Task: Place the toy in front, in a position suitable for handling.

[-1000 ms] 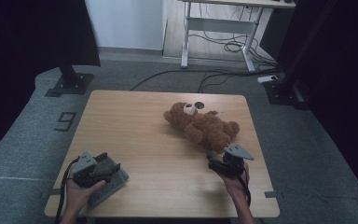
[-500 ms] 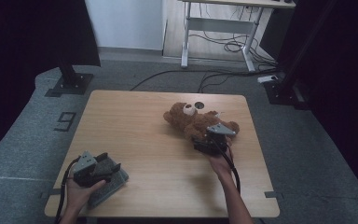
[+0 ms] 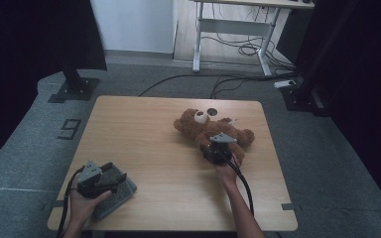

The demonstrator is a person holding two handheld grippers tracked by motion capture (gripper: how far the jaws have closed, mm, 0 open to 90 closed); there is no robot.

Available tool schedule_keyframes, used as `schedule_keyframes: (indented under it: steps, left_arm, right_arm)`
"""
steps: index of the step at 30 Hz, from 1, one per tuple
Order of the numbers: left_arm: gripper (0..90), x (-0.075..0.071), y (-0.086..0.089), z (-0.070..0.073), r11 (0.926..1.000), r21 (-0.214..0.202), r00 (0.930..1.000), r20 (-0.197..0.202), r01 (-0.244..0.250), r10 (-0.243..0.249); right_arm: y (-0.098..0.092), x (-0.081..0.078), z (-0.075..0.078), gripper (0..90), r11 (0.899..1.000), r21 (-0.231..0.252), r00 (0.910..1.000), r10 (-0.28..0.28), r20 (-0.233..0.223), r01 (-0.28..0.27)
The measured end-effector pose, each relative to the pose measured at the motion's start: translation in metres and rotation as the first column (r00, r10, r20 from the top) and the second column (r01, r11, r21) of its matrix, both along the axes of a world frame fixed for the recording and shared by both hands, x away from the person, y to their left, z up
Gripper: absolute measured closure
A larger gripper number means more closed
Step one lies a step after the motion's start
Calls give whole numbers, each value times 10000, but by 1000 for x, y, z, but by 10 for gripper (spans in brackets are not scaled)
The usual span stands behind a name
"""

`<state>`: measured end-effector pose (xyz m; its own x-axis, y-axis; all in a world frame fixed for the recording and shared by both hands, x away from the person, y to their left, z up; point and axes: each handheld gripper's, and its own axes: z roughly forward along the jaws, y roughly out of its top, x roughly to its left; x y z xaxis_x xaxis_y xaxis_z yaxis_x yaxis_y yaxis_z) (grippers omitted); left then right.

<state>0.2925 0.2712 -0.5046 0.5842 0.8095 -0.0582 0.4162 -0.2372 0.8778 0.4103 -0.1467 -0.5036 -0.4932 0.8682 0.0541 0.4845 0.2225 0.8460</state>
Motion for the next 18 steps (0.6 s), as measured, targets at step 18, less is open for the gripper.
schedule_keyframes:
  steps: [18]
  left_arm:
    - [264,-3,1,2,10000,-85,10000,45,-21,21]
  right_arm:
    - [5,-45,-7,696,9787,615,9804,1939,359,-1958]
